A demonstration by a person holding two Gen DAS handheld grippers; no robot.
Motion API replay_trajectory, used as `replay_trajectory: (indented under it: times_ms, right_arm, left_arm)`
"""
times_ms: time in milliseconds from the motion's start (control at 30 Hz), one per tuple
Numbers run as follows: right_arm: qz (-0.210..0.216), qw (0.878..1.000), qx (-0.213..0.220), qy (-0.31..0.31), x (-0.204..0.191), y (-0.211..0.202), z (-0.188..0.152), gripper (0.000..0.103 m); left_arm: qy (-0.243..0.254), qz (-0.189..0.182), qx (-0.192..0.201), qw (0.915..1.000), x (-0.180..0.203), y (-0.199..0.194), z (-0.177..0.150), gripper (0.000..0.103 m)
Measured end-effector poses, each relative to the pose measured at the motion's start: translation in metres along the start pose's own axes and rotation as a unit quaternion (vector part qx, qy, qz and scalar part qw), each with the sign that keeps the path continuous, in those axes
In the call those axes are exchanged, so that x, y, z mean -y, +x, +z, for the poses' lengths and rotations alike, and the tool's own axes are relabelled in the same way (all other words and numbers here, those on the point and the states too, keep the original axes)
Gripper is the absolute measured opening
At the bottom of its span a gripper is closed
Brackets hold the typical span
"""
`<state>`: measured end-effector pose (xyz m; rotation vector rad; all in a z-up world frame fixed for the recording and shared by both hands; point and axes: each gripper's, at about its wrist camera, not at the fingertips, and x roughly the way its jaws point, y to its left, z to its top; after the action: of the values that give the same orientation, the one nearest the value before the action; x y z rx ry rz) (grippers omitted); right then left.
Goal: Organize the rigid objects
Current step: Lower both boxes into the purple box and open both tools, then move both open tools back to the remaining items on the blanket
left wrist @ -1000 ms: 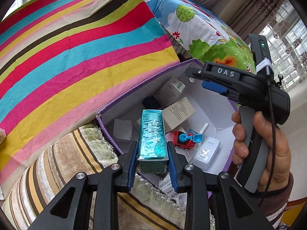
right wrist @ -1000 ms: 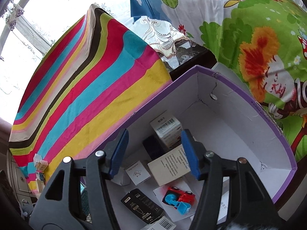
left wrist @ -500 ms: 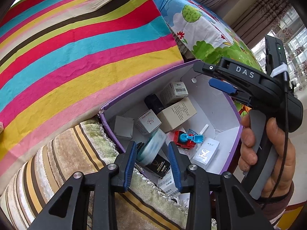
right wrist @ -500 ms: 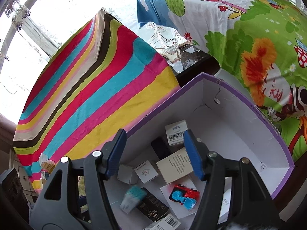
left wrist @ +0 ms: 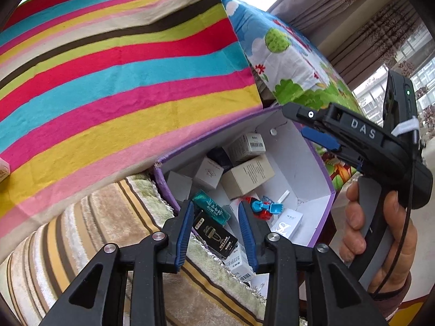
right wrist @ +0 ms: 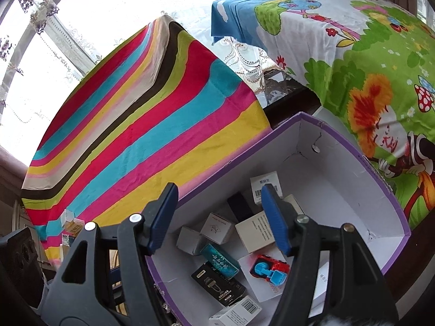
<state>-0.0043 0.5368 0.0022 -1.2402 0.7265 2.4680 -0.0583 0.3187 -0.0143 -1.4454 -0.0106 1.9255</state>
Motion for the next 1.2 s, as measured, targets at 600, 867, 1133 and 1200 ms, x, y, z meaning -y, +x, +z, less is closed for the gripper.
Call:
replay_trajectory:
  times_ms: [600, 867, 1133, 1200]
  right_arm:
    - [0.033, 0.994, -0.019, -0.101, -0.088, -0.006, -0.021, 0.067]
    - [0.05, 0.985, -0.038, -0.158, -0.136, 0.001, -0.04, 0.072]
    - [0.066, 0.974, -0.071, -0.207, -0.181, 0.016, -0.066, 0.073]
    - [0.068, 0.97, -0.076, -0.219, -0.192, 0.02, -0.071, 0.074]
  left_arm:
    - [-0.075, 0.037, 0.068, 0.9943, -0.088, -0.066, -0.002, 0.055]
    - [-0.149, 0.058, 0.088, 0.9833, -0.153, -0.098, -0.02, 0.057]
    - [-0.194, 0.092, 0.1, 0.9715, -0.212, -0.13, -0.049, 0.057]
    - [-0.203, 0.109, 0.1, 0.9679, -0.228, -0.137, -0.058, 0.057]
